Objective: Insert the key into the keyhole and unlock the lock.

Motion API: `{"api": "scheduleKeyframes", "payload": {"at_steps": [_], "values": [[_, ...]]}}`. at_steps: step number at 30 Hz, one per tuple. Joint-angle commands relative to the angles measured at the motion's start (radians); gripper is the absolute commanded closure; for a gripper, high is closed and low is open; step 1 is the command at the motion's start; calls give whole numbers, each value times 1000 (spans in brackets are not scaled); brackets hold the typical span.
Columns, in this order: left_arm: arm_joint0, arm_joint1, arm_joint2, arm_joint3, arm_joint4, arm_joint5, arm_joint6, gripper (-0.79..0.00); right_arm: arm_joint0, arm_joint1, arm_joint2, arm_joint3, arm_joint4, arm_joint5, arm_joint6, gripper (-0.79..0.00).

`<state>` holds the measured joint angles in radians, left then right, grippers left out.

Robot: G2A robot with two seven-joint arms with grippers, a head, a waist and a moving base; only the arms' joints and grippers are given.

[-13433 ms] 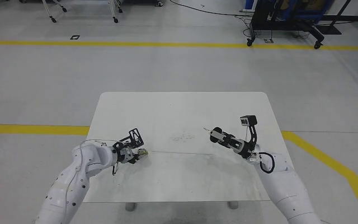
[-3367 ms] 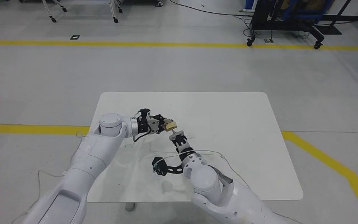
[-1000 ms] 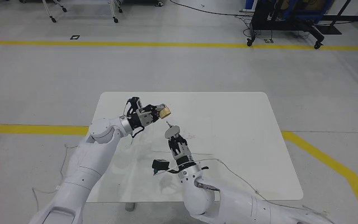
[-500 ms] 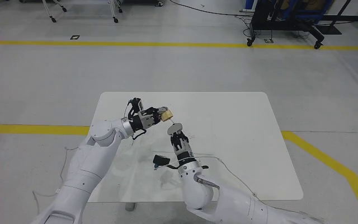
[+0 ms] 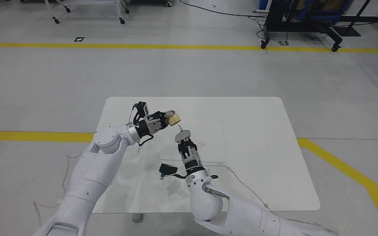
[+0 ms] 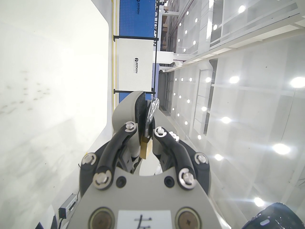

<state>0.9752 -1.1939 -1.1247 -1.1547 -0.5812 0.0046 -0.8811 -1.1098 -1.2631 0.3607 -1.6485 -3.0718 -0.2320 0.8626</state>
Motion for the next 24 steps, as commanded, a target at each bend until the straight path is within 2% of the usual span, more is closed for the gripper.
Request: {"api": "scheduleKeyframes", "payload": {"at_steps": [1, 24], "values": [[1, 0, -1, -2, 2, 1, 1, 0, 2, 1, -3, -2, 0, 1, 2, 0], [1, -4, 2, -3, 22, -18, -14, 0, -6, -3, 22, 5, 0, 28, -27, 0]]}}
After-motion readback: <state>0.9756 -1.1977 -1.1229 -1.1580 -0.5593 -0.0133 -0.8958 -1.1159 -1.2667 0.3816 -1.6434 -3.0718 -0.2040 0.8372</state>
